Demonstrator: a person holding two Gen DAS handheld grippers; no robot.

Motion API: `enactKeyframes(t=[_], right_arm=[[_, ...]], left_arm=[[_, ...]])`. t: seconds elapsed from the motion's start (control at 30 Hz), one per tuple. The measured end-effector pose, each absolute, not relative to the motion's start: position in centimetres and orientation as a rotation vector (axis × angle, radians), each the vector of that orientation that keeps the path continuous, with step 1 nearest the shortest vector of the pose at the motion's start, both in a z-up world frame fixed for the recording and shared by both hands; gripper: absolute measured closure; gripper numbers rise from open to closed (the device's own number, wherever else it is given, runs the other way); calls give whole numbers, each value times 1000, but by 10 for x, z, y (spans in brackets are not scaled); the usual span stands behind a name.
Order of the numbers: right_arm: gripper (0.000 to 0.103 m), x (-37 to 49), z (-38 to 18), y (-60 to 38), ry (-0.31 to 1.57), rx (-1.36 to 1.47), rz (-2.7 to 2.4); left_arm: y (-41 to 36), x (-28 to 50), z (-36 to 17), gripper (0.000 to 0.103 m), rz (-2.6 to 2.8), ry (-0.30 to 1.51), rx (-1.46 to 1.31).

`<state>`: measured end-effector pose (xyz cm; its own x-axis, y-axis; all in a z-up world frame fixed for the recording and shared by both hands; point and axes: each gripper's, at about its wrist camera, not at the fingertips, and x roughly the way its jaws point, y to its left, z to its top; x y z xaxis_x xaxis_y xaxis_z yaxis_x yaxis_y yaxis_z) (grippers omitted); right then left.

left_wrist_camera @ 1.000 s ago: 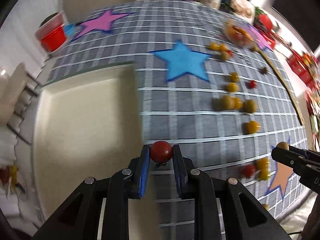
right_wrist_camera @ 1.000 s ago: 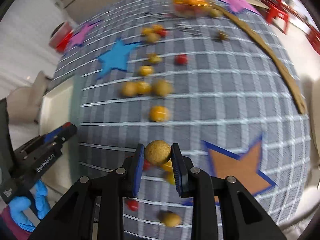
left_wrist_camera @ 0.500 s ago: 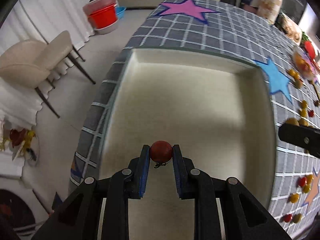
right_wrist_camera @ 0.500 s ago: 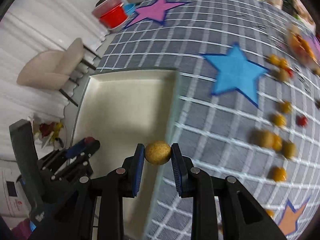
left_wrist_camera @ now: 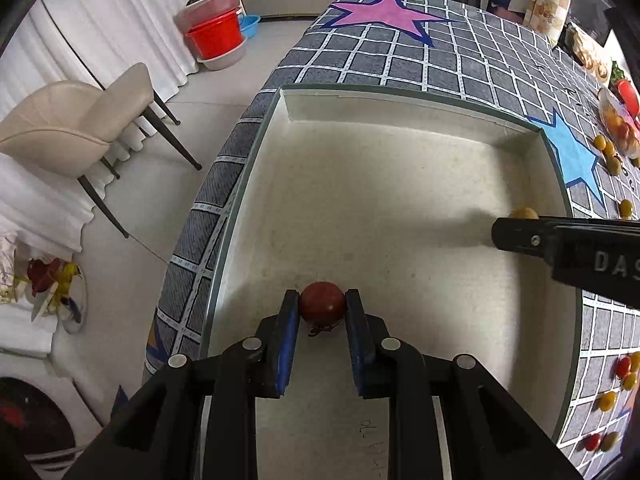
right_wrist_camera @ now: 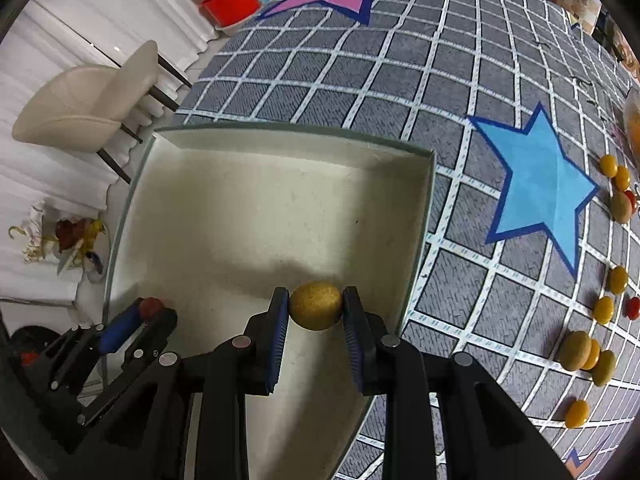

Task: Organize fruits
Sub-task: 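Carry both fruits to the white tray and open both tools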

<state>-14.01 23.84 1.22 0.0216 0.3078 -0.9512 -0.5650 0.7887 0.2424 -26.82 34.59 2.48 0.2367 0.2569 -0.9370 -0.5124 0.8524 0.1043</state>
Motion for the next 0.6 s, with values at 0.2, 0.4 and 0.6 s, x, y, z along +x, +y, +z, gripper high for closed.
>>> enactKeyframes(t=[0.2, 0.4, 0.6], right_arm=[[60, -139, 6, 245, 1402, -220, 712], [21, -139, 16, 245, 1382, -153, 768], [21, -132, 50, 210, 1321, -52, 731]], left_arm=[[343, -274, 33, 13, 542, 1181, -185], [341, -273, 32, 13, 507, 1213, -177], [327, -268, 43, 13, 465, 1213, -127]])
